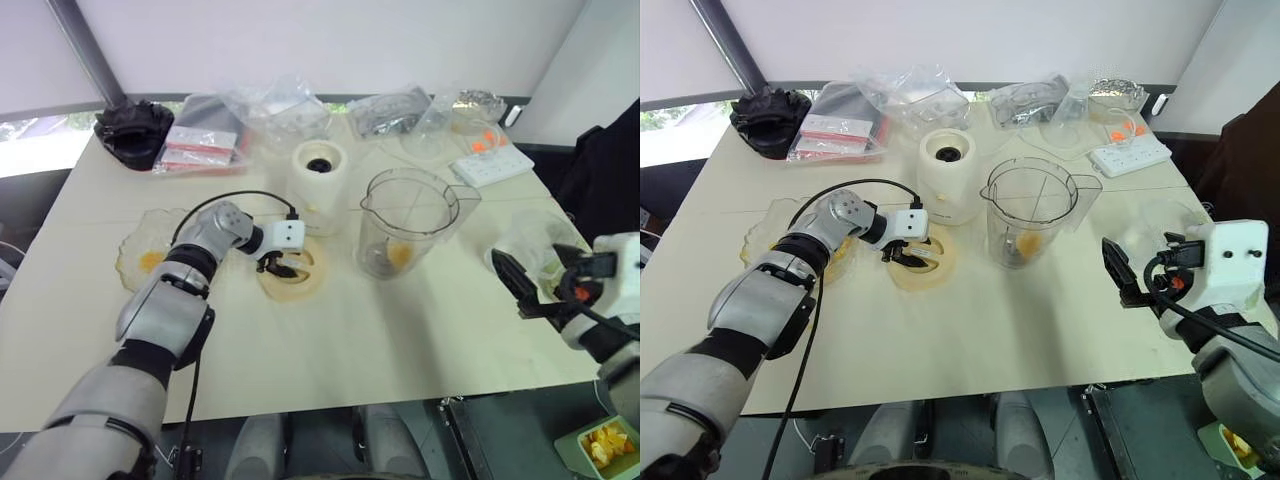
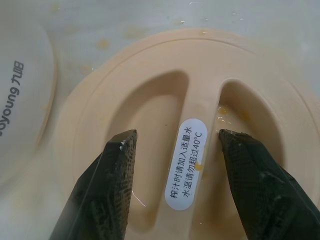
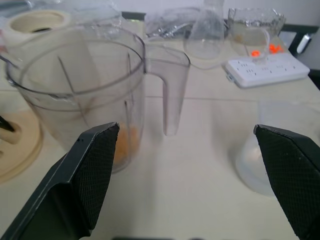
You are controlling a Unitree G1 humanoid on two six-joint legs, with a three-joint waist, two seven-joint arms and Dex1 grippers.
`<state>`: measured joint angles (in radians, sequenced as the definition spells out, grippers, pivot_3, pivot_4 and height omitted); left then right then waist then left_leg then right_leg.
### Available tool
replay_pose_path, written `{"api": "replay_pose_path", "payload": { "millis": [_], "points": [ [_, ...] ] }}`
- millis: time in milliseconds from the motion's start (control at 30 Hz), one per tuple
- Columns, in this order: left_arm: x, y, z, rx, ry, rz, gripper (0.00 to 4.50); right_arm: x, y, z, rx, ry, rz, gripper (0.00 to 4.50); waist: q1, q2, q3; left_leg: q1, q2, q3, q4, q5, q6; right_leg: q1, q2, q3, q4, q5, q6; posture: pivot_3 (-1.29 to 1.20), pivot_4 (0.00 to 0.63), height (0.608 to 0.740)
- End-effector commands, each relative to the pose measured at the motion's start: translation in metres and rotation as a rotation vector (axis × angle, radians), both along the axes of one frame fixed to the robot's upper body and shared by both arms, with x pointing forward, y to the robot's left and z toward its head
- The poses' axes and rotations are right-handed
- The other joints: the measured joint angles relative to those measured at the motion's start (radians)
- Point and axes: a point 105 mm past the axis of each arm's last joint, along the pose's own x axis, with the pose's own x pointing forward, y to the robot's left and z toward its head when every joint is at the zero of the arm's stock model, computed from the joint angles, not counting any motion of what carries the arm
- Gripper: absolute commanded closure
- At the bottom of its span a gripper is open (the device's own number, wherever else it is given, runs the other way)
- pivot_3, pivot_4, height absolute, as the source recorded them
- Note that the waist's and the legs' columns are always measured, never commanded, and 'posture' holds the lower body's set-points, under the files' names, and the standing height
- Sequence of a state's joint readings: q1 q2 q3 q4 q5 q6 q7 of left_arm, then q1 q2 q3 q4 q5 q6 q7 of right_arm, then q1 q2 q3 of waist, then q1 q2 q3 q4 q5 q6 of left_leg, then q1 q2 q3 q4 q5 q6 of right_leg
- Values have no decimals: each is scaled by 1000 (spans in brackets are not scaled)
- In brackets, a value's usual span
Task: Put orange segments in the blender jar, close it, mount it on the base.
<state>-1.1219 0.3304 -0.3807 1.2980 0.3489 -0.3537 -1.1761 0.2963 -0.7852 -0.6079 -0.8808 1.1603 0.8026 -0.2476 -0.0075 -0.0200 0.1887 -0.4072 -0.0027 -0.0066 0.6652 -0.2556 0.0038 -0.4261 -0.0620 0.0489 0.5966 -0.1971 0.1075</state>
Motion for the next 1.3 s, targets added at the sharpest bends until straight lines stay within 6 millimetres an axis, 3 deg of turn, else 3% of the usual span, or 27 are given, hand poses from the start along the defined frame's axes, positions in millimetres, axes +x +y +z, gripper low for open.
{"api": "replay_pose_path", "payload": {
  "millis": [33,100,333,567,933,1300],
  "points": [
    [-4,10,-15,42,50,41,3546,14,-4,-5,-21,-25,-8,0,-1,0,-1,0,0,0,0,0,0,0,0,0,0,0,0,0,150,740],
    [-3,10,-12,18,50,55,4259,24,-5,-15,-38,-9,0,0,-2,0,-2,1,0,0,1,0,0,1,0,0,0,0,0,0,150,740],
    [1,5,6,-139,94,117,4252,58,-6,-40,-85,3,44,0,-3,0,-2,-1,-1,0,1,0,0,0,1,0,1,0,0,0,150,740],
    [0,17,11,-178,80,121,4252,88,-4,-49,-96,-19,81,0,-4,0,-1,-1,-2,0,0,-1,2,-2,2,0,1,1,1,0,150,740],
    [0,36,31,-288,40,141,4252,131,2,-49,-73,-74,128,0,-6,0,-1,-1,-1,0,0,-1,2,-2,3,0,2,4,5,0,150,740],
    [-7,38,69,-434,-25,146,4252,163,10,-49,-39,-98,156,0,-15,1,0,-1,-1,0,0,-1,2,-3,3,0,4,4,7,0,150,740]
  ]
}}
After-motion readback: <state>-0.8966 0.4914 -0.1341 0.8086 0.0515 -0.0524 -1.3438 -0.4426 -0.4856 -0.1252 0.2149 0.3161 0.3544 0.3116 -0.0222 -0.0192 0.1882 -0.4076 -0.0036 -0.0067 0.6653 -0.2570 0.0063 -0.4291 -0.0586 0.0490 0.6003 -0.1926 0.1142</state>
